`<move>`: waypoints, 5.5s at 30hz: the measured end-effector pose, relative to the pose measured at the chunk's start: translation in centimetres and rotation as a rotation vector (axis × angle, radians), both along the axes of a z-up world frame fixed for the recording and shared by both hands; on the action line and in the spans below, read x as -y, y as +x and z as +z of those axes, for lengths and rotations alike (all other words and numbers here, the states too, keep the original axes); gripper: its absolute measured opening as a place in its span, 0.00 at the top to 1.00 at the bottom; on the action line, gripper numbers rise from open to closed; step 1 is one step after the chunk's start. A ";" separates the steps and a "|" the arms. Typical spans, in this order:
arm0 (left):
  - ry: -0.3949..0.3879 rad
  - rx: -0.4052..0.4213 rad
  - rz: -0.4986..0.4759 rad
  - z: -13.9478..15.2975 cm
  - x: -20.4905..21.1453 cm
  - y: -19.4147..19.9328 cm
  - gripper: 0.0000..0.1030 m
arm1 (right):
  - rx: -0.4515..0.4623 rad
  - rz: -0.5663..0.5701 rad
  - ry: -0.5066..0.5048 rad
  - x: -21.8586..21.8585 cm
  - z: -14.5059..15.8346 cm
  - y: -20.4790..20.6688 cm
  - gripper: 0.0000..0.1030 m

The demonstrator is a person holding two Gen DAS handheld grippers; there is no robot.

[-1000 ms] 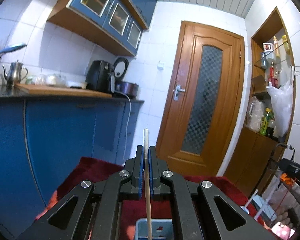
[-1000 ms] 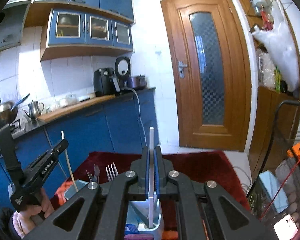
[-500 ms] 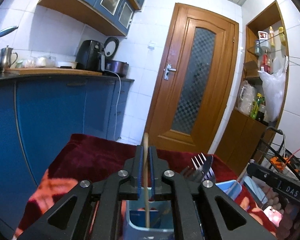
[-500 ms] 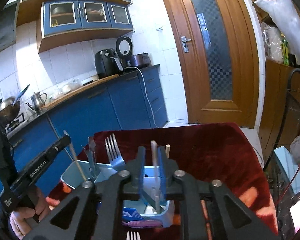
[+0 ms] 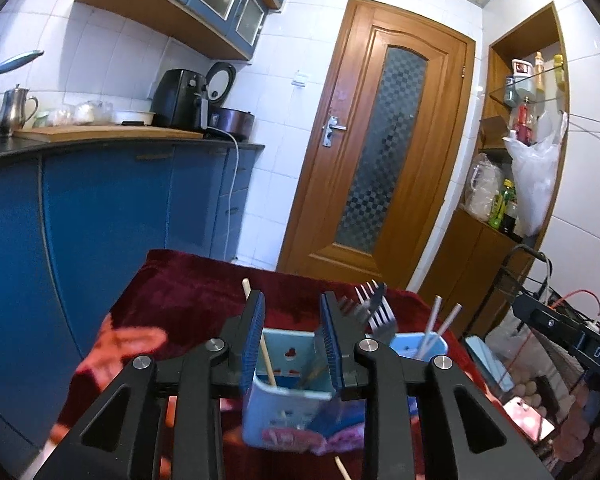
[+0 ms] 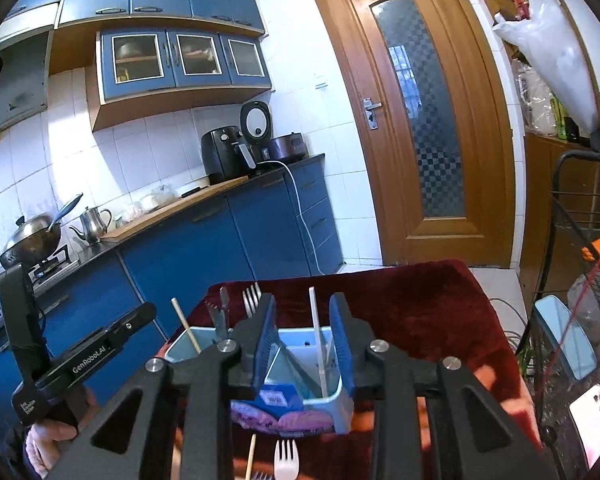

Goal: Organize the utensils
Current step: 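Lower the chopstick into the caddy and open the left tool while the right tool releases the fork, then grasp the beige plastic spoon with the left tool while the right tool grasps another white plastic fork, then lift and carry the spoon with the left tool while the right tool carries the fork to the caddy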

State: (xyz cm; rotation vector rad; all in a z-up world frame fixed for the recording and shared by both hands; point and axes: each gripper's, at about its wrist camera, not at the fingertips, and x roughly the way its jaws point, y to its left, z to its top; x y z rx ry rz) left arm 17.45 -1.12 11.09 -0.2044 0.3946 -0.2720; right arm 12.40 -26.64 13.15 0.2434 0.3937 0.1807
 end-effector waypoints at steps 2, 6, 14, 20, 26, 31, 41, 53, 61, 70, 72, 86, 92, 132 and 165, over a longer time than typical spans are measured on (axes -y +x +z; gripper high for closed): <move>-0.002 -0.009 -0.008 0.3 -0.3 -1.1 0.72 | -0.012 -0.002 -0.001 -0.1 0.1 -1.1 0.70; -0.003 -0.044 -0.023 0.5 -0.7 -3.4 0.72 | -0.043 0.005 -0.005 -0.2 -0.3 -3.6 0.70; 0.041 -0.155 -0.057 -0.9 -0.8 -6.8 0.72 | -0.137 0.038 -0.016 -0.8 -2.0 -6.7 0.70; 0.065 -0.239 -0.091 -2.5 -0.3 -8.9 0.72 | -0.186 0.072 -0.009 -1.5 -3.7 -8.4 0.70; 0.071 -0.337 -0.124 -4.5 0.2 -10.6 0.72 | -0.228 0.088 -0.001 -1.7 -5.4 -9.5 0.68; 0.088 -0.388 -0.125 -5.8 0.6 -11.6 0.72 | -0.269 0.090 0.000 -1.4 -6.9 -10.3 0.68; 0.138 -0.533 -0.185 -8.3 2.5 -12.2 0.72 | -0.341 0.081 0.006 0.3 -9.4 -10.6 0.65; 0.170 -0.769 -0.208 -11.8 4.4 -10.5 0.72 | -0.384 0.127 0.009 1.9 -11.2 -8.6 0.64; 0.101 -0.772 -0.178 -12.0 3.3 -9.4 0.91 | -0.412 0.152 0.006 1.6 -11.8 -7.5 0.63; 0.044 -0.634 -0.153 -9.9 0.9 -8.4 0.92 | -0.477 0.183 -0.031 0.0 -11.6 -5.8 0.63; 0.039 -0.603 -0.145 -9.3 0.4 -8.1 0.92 | -0.501 0.191 -0.042 -0.5 -11.7 -5.3 0.63; 0.035 -0.384 -0.134 -7.3 -1.9 -6.2 0.92 | -0.654 0.256 -0.198 -4.7 -13.0 -1.2 0.67; 0.056 -0.374 -0.151 -7.4 -1.8 -5.3 0.92 | -0.692 0.259 -0.276 -5.8 -13.3 0.3 0.72; 0.064 -0.137 -0.099 -1.5 -1.0 -7.5 0.93 | -0.295 0.175 0.029 -1.2 -7.6 -4.6 0.93; 0.069 0.012 0.006 0.8 0.3 3.3 0.93 | -0.043 0.073 0.043 0.9 -4.4 -1.1 0.93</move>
